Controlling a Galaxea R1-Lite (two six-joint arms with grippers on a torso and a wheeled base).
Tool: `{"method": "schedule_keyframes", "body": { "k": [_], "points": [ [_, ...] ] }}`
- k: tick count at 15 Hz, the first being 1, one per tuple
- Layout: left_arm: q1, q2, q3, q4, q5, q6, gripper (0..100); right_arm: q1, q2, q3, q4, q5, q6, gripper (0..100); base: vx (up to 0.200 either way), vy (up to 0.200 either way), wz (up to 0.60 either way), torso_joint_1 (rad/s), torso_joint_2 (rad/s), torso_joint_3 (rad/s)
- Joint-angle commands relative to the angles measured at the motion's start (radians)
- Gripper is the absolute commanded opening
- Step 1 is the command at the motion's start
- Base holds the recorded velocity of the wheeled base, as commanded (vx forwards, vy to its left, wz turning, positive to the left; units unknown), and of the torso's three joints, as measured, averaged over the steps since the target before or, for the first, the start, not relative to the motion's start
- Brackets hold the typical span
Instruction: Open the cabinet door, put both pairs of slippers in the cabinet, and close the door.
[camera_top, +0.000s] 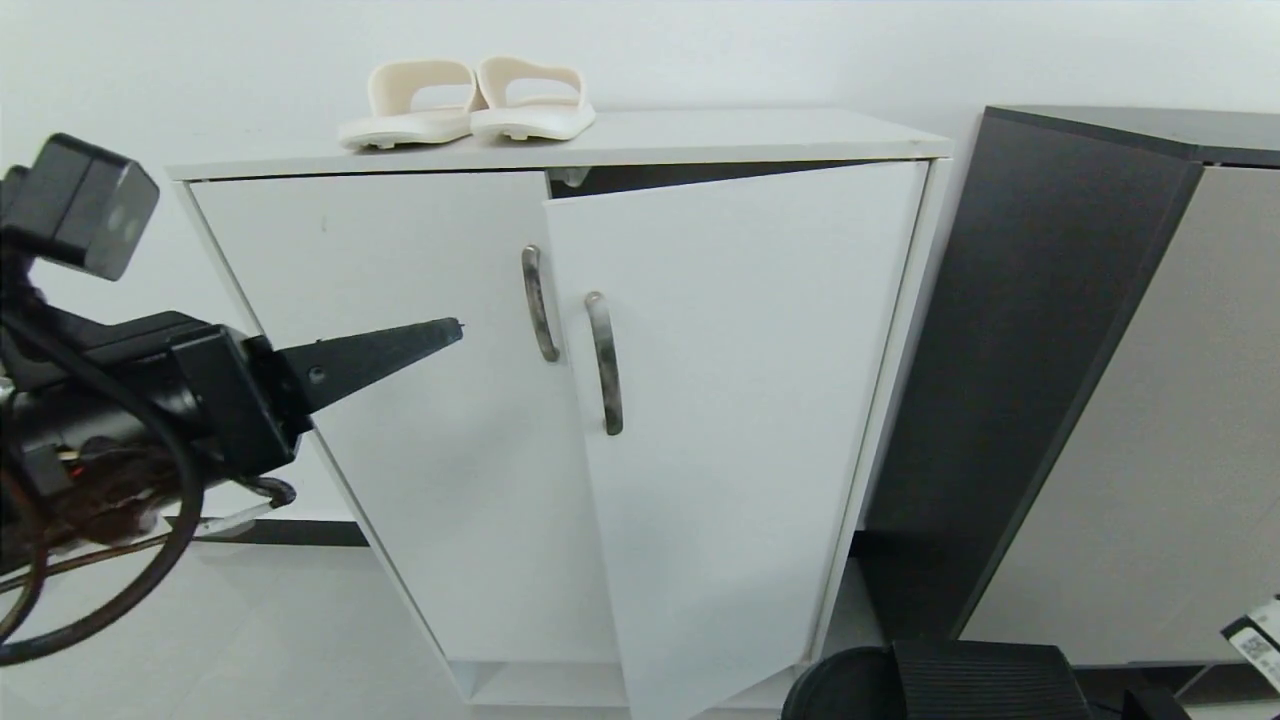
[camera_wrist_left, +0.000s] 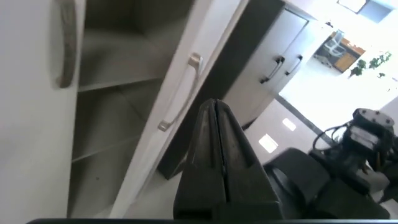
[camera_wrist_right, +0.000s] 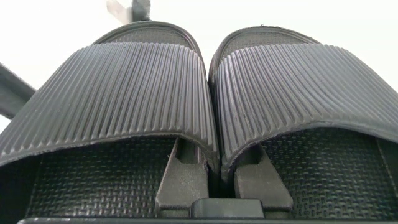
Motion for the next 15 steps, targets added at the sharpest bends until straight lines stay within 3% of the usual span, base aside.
{"method": "schedule_keyframes", "body": {
  "k": [1,5,13,15],
  "points": [
    [0.025,0.129,-0.051,-0.027,0.001,-0.001,0,0.0,0.016,-0.004,0.0,-0.001,0.0,0,0.0,0.0,0.0,0.0,0.0,0.0],
    [0.025,0.357,-0.132,-0.214,0.007,-0.001,0,0.0,0.01,-0.004,0.0,-0.005,-0.002,0,0.0,0.0,0.0,0.0,0.0,0.0],
    [0.019,0.423,-0.215,-0.22,0.021,0.0,0,0.009,0.011,-0.008,0.006,-0.006,0.003,0,0.0,0.0,0.0,0.0,0.0,0.0],
    [-0.027,0.434,-0.232,-0.22,0.022,-0.001,0,0.038,0.002,0.003,0.008,-0.006,0.003,0,-0.1,0.0,0.0,0.004,0.0,0.001]
  ]
}}
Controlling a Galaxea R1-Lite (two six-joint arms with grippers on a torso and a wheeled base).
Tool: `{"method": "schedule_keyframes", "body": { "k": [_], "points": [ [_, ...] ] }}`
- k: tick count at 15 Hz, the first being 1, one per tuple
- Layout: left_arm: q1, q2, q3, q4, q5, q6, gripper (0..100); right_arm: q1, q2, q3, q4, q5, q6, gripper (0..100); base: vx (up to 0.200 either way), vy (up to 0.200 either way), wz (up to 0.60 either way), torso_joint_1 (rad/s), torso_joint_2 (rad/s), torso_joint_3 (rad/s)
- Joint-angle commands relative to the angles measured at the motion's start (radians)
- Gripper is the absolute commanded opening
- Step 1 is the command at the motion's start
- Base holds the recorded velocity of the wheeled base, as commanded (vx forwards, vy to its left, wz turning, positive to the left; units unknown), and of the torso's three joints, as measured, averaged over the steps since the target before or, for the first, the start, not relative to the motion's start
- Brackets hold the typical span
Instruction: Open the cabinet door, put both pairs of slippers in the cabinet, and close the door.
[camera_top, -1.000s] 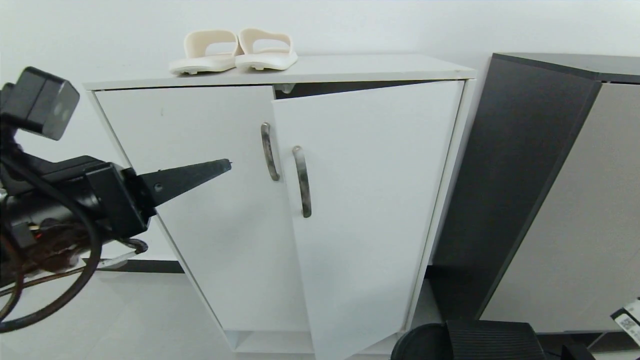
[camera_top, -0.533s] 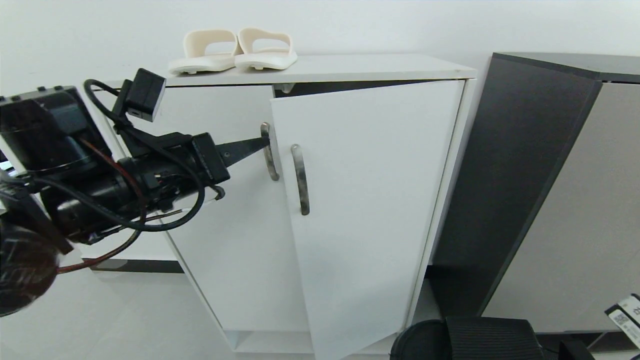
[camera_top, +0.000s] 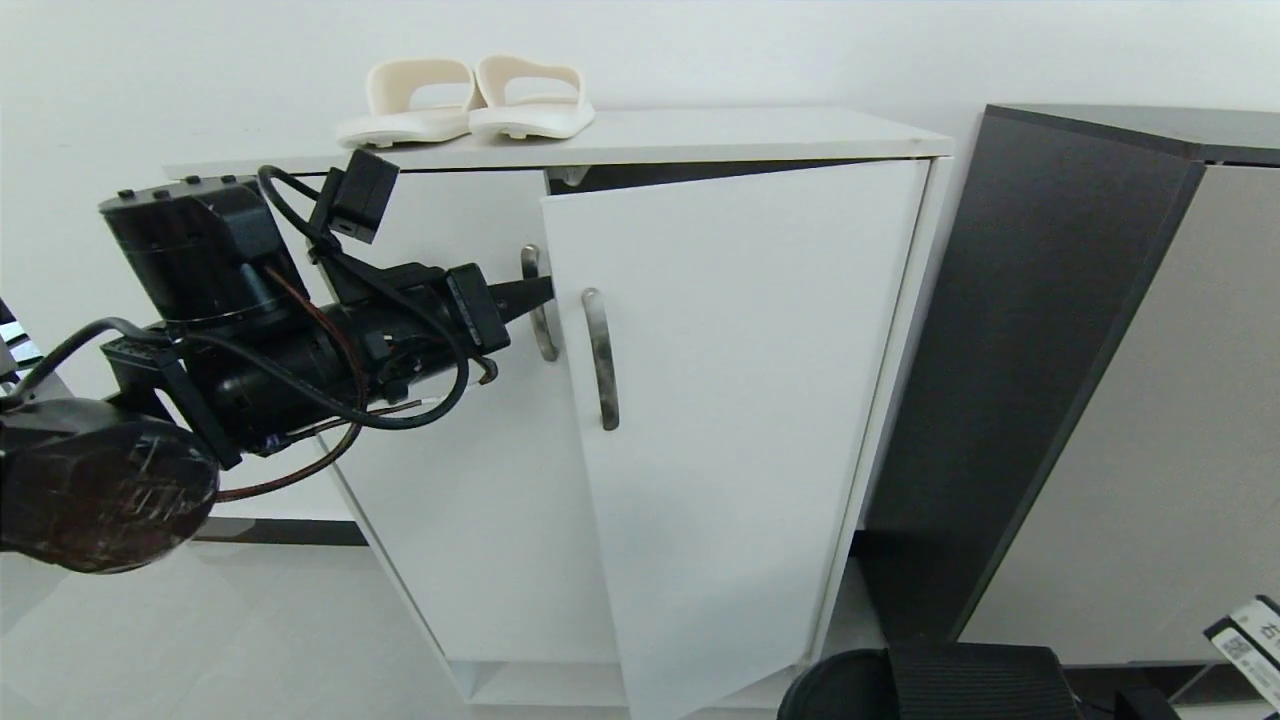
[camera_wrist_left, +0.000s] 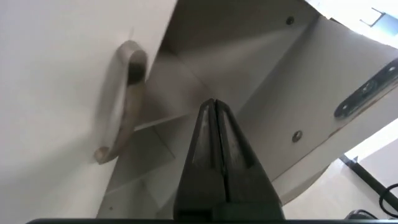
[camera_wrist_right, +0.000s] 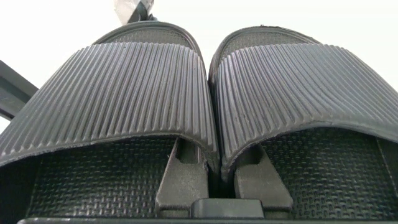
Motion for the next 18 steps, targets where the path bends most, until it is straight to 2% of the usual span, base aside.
{"method": "schedule_keyframes", "body": {
  "k": [1,6,7,11,14,15,16,17,18],
  "points": [
    [-0.072,0.015,-0.008,0.001,0.003,-0.002,0,0.024,-0.01,0.011,0.001,0.001,0.002,0,-0.2,0.0,0.0,0.017,0.01,-0.002],
    [-0.22,-0.14,0.093,0.01,0.025,0.0,0,0.107,-0.08,0.076,0.0,0.002,0.002,0,-0.2,0.0,0.0,0.0,0.0,0.002],
    [-0.227,-0.155,0.107,0.015,0.023,0.001,0,0.109,-0.08,0.077,0.0,0.002,0.002,0,-0.2,0.0,0.0,0.002,0.0,-0.002],
    [-0.209,-0.135,0.12,0.013,0.023,0.0,0,0.109,-0.077,0.079,0.0,0.002,0.002,0,-0.2,0.0,0.0,0.001,0.0,0.002],
    [-0.161,-0.163,0.13,0.012,0.034,0.006,0,0.109,-0.073,0.079,0.0,0.001,0.002,0,-0.2,0.0,0.0,0.001,0.01,0.001],
    [-0.14,-0.181,0.148,0.012,0.035,0.009,0,0.107,-0.043,0.065,0.0,-0.008,0.003,0,0.0,0.0,0.0,0.0,0.0,0.0],
    [-0.121,-0.213,0.176,0.016,0.054,0.024,0,0.101,0.018,0.015,-0.002,-0.073,0.009,0,0.0,0.0,0.0,0.0,0.0,0.0],
    [-0.118,-0.239,0.209,0.022,0.115,0.049,0,0.097,0.079,-0.041,-0.002,-0.197,0.049,0,0.0,0.0,0.0,0.0,0.0,0.0],
    [-0.118,-0.264,0.239,0.045,0.232,0.078,0,0.103,0.125,-0.097,-0.003,-0.323,0.138,0,0.0,0.0,0.0,0.0,0.0,0.0]
  ]
}}
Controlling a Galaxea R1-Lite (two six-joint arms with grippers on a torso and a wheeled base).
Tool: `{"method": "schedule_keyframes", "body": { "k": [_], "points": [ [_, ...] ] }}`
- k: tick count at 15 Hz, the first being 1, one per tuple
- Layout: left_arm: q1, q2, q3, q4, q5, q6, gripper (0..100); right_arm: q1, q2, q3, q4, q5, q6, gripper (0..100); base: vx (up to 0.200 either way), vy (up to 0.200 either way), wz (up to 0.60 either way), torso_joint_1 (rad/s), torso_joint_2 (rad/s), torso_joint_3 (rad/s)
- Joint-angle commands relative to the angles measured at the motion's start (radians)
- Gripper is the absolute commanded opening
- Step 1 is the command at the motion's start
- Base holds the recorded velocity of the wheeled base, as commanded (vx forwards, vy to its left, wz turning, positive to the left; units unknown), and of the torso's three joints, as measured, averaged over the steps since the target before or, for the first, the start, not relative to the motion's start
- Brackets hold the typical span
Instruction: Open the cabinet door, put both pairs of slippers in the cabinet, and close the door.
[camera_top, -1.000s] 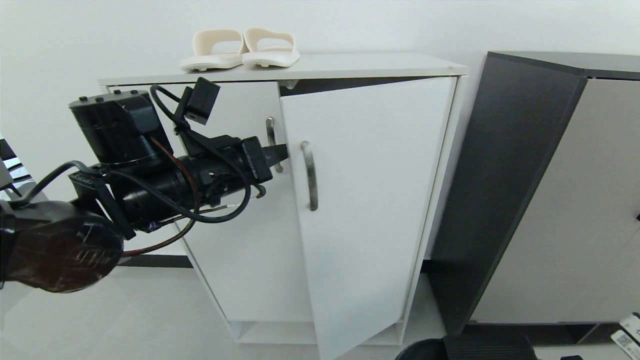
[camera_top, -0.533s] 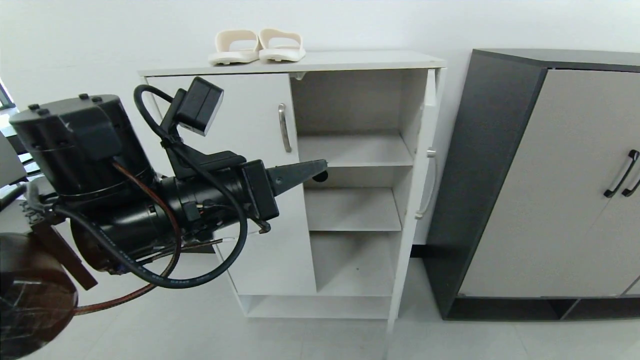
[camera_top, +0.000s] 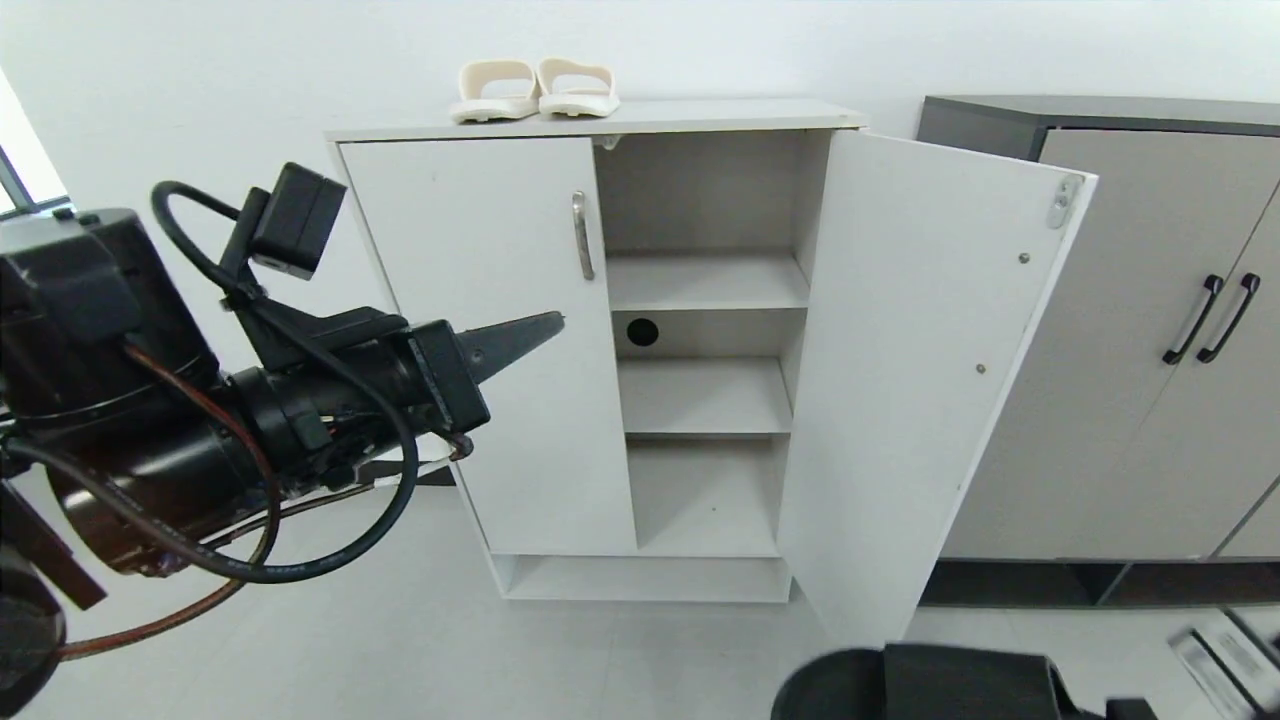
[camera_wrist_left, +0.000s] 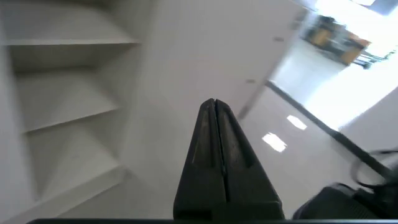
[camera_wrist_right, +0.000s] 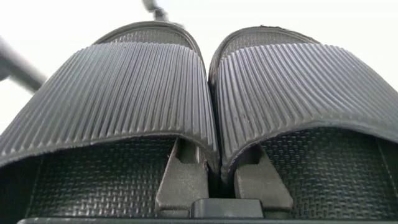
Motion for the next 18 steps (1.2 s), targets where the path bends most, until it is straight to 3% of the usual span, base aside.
{"method": "schedule_keyframes", "body": {
  "k": [1,2,3,4,5,6,7,8,10,11,13,14,16,17,18],
  "points": [
    [0.009,-0.076,0.066,0.032,0.169,0.063,0,0.016,0.148,-0.144,-0.002,-0.164,0.154,0,0.0,0.0,0.0,0.0,0.0,0.0],
    [0.021,-0.107,0.106,0.033,0.277,0.103,0,0.02,0.185,-0.19,-0.004,-0.23,0.217,0,0.0,0.0,0.0,0.0,0.0,0.0],
    [0.041,-0.136,0.138,0.032,0.316,0.123,0,0.02,0.21,-0.215,-0.004,-0.278,0.235,0,0.0,0.0,0.0,0.0,0.0,0.0],
    [0.101,-0.22,0.203,0.038,0.323,0.141,0,0.022,0.256,-0.245,-0.005,-0.382,0.237,0,0.0,0.0,0.0,0.0,0.0,0.0],
    [0.125,-0.3,0.255,0.043,0.325,0.167,0,0.026,0.286,-0.264,-0.007,-0.451,0.237,0,0.0,0.0,0.0,0.0,0.0,0.0],
    [0.168,-0.44,0.318,0.089,0.359,0.223,0,0.028,0.325,-0.293,-0.008,-0.517,0.241,0,0.0,0.0,0.0,0.0,0.0,0.0],
    [0.213,-0.538,0.338,0.161,0.414,0.255,0,0.028,0.335,-0.3,-0.008,-0.535,0.241,0,0.0,0.0,0.0,0.0,0.0,0.0],
    [0.256,-0.673,0.347,0.293,0.465,0.281,0,0.028,0.337,-0.302,-0.008,-0.549,0.238,0,0.0,0.0,0.0,0.0,0.0,0.0],
    [0.311,-0.892,0.35,0.561,0.503,0.285,0,0.028,0.332,-0.3,-0.008,-0.557,0.235,0,0.0,0.0,0.0,0.0,0.0,0.0],
    [0.358,-1.027,0.361,0.733,0.549,0.29,0,0.029,0.329,-0.3,-0.008,-0.558,0.234,0,0.0,0.0,0.0,0.0,0.0,0.0],
    [0.42,-1.23,0.398,0.923,0.557,0.298,0,0.029,0.326,-0.296,-0.008,-0.557,0.232,0,0.0,0.0,0.0,0.0,0.0,0.0],
    [0.454,-1.308,0.436,0.971,0.557,0.316,0,0.029,0.326,-0.294,-0.008,-0.557,0.232,0,0.0,0.0,0.0,0.0,0.0,0.0],
    [0.46,-1.4,0.566,0.961,0.54,0.356,0,0.029,0.329,-0.284,-0.008,-0.552,0.232,0,0.0,0.0,0.0,0.0,0.0,0.0],
    [0.46,-1.4,0.615,0.899,0.523,0.351,0,0.031,0.332,-0.276,-0.008,-0.551,0.232,0,0.0,0.0,0.0,0.0,0.0,0.0],
    [0.46,-1.4,0.643,0.825,0.394,0.336,0,0.035,0.335,-0.27,-0.008,-0.549,0.232,0,0.0,0.0,0.0,0.0,0.0,0.0]
  ]
}}
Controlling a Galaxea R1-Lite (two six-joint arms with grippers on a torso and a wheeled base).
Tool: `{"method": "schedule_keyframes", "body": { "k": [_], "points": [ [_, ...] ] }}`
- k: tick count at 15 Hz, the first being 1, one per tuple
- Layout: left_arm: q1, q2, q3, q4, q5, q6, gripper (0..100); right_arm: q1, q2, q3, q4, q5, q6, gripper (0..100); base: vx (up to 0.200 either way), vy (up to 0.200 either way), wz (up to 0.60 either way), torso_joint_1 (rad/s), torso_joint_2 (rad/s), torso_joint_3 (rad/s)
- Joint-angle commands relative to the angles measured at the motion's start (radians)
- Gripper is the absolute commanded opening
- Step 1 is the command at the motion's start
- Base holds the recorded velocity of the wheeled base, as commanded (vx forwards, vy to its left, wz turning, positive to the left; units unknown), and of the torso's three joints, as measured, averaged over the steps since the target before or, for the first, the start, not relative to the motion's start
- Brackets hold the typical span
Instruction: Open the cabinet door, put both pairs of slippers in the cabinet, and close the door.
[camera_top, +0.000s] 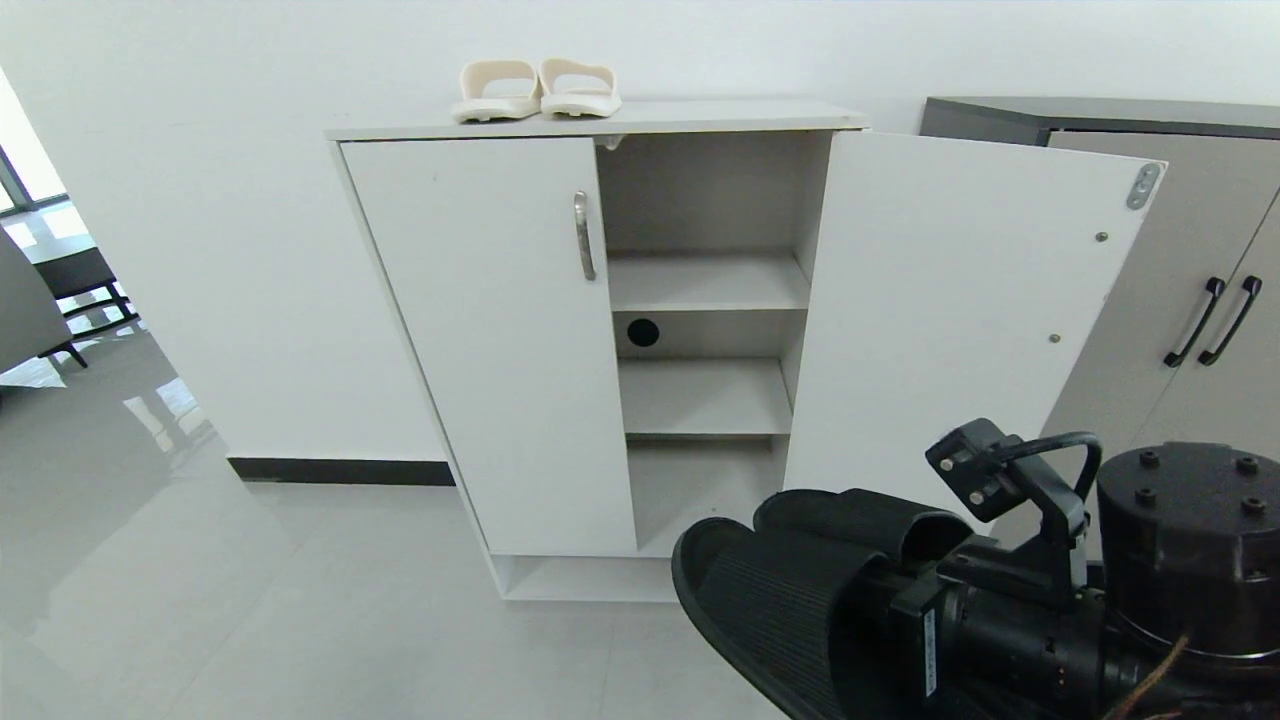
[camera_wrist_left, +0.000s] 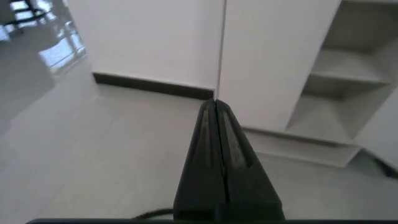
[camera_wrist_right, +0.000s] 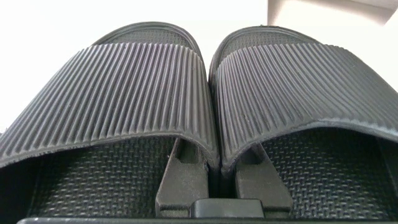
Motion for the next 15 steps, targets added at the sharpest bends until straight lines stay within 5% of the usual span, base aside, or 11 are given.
{"method": "schedule_keyframes", "body": {
  "k": [1,2,4,5,6,7,10,14,15],
  "points": [
    [0.027,-0.111,0.115,-0.092,-0.223,-0.001,0,0.008,0.012,0.008,0.001,0.001,0.0,0,0.0,0.0,0.0,0.0,0.0,0.0],
    [0.027,-0.111,0.133,-0.135,-0.318,-0.014,0,0.014,0.015,0.008,0.0,0.001,0.0,0,0.0,0.0,0.0,0.0,0.0,0.0],
    [0.027,-0.111,0.14,-0.143,-0.358,-0.02,0,0.014,0.015,0.017,0.0,0.001,0.0,0,0.0,0.0,0.0,0.0,0.0,0.0],
    [0.026,-0.111,0.14,-0.144,-0.361,0.013,0,0.014,0.013,0.022,-0.007,-0.001,0.0,0,0.0,0.0,0.0,0.0,0.0,0.0],
    [0.029,-0.102,0.144,-0.118,-0.32,0.083,0,0.014,0.013,0.023,-0.025,-0.001,0.0,0,0.0,0.0,0.0,0.0,0.0,0.0],
    [0.029,-0.101,0.144,-0.114,-0.254,0.074,0,0.014,0.018,0.025,-0.033,-0.001,0.0,0,0.0,0.0,0.0,0.0,0.0,0.0],
    [0.026,-0.111,0.146,-0.115,-0.254,0.0,0,0.015,0.025,0.028,-0.034,-0.002,0.0,0,0.0,0.0,0.0,0.0,0.0,0.0],
    [0.026,-0.111,0.146,-0.117,-0.257,-0.012,0,0.017,0.203,-0.029,-0.066,-0.025,0.06,0,0.0,0.0,0.0,0.0,0.0,0.0],
    [0.026,-0.111,0.144,-0.117,-0.257,-0.01,0,0.028,0.312,-0.089,-0.114,-0.108,0.131,0,0.0,0.0,0.0,0.0,0.0,0.0]
  ]
}}
